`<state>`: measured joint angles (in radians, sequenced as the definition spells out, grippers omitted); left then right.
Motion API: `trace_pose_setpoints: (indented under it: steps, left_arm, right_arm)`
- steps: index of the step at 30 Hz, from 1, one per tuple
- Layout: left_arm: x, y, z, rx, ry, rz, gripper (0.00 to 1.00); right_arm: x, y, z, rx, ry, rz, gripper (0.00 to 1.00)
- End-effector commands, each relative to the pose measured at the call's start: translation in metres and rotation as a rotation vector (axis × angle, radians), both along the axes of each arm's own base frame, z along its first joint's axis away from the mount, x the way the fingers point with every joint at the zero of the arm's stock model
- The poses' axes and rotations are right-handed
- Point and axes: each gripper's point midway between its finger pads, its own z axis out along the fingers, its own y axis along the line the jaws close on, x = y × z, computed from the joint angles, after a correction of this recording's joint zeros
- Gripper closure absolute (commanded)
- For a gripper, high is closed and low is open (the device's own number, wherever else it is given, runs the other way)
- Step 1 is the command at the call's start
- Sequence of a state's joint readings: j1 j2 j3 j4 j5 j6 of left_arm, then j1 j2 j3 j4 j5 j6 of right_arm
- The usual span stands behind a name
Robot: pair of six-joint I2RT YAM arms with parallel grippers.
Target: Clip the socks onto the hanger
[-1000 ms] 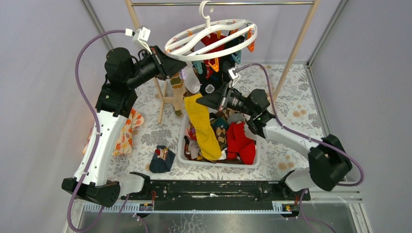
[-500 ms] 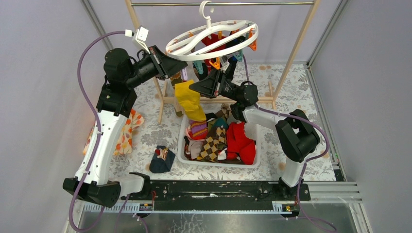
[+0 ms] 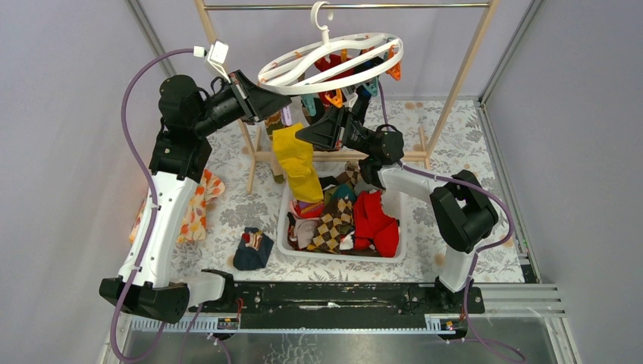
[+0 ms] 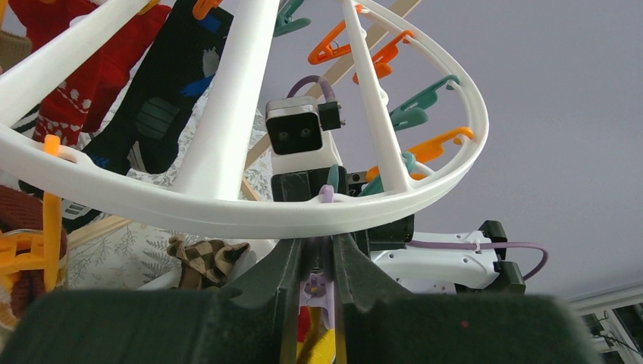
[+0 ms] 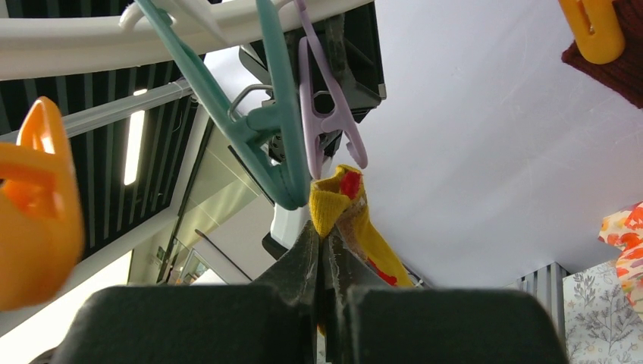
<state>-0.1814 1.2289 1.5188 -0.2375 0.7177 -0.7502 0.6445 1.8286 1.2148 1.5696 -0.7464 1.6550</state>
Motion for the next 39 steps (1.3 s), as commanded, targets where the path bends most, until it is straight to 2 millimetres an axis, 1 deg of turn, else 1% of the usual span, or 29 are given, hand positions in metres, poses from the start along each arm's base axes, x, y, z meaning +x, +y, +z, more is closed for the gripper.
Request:
trace_pose_setpoints:
  steps: [1, 14, 31, 39]
  left_arm:
    - [-0.011, -0.002, 0.012, -0.026, -0.036, -0.053, 1.0]
    - [-0.013, -0.003, 0.01, -0.028, -0.031, -0.069, 1.0]
    - [-0.013, -0.004, 0.011, -0.028, -0.03, -0.077, 1.0]
    - [-0.015, -0.004, 0.015, -0.033, -0.037, -0.085, 1.0]
  right_arm:
    - [-0.016, -0.016, 0.029, 0.108, -0.159, -0.008, 1.0]
    - [-0.014, -0.018, 0.034, 0.129, -0.171, -0.037, 1.0]
    - [-0.001, -0.02, 0.046, 0.175, -0.19, -0.09, 1.0]
    - [0.007, -0.013, 0.038, 0.125, -0.184, -0.127, 1.0]
